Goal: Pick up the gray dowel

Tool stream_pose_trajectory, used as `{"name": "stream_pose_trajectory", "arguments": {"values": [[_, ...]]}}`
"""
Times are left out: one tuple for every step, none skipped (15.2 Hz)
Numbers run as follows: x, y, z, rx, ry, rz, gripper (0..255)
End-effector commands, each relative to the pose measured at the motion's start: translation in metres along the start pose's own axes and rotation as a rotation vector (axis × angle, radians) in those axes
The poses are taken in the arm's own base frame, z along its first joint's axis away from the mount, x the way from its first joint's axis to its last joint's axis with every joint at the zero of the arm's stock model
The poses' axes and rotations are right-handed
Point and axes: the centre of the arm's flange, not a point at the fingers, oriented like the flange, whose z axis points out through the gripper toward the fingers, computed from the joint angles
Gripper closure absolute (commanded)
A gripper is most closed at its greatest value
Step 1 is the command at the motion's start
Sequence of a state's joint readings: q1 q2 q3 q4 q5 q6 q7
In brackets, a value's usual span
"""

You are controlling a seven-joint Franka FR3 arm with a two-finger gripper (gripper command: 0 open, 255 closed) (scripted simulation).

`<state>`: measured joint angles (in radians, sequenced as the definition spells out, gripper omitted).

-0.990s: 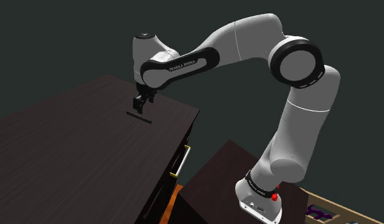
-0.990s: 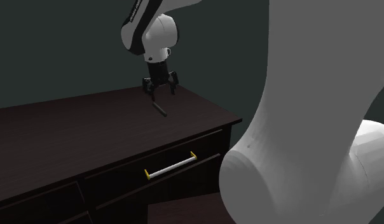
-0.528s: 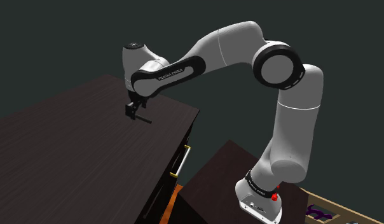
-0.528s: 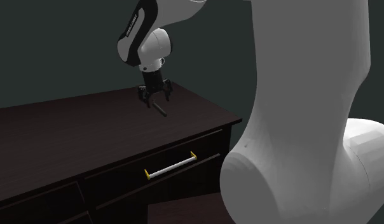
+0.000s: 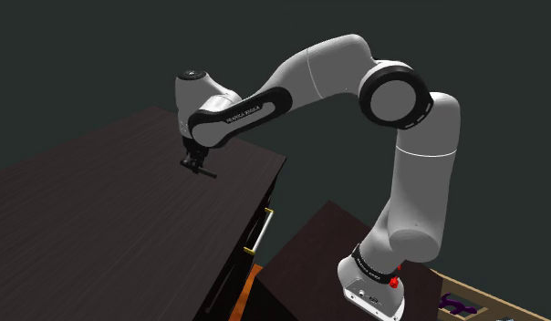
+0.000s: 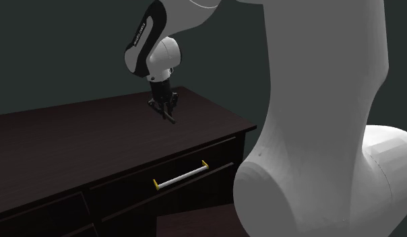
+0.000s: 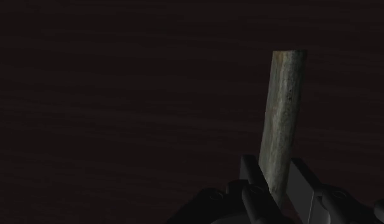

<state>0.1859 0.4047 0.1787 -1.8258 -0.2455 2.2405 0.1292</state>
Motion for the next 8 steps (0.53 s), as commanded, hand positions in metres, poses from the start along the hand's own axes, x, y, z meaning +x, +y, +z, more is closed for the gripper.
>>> {"name": "stream_pose_trajectory", "arguments": {"values": [[-0.0018,0.0058,0.005,-0.004,-0.009,0.007,255],[-0.0018,0.0048,0.0044,-0.005,-0.009,0.007,255],[-0.0028,0.0053,0.0037,-0.005,-0.009,0.007,255],[-0.0029,0.006,0.0045,-0.005,-0.009,0.007,255],[-0.002,0.0055,0.0052,-0.005,-0.009,0.007,255],[-0.002,0.0056,0.0049,-0.005,-0.009,0.007,255],[-0.0007,0.0059,0.0055,-0.005,-0.009,0.007,255],[-0.0005,0.0065,0.0002,-0.005,-0.009,0.007,255]]}}
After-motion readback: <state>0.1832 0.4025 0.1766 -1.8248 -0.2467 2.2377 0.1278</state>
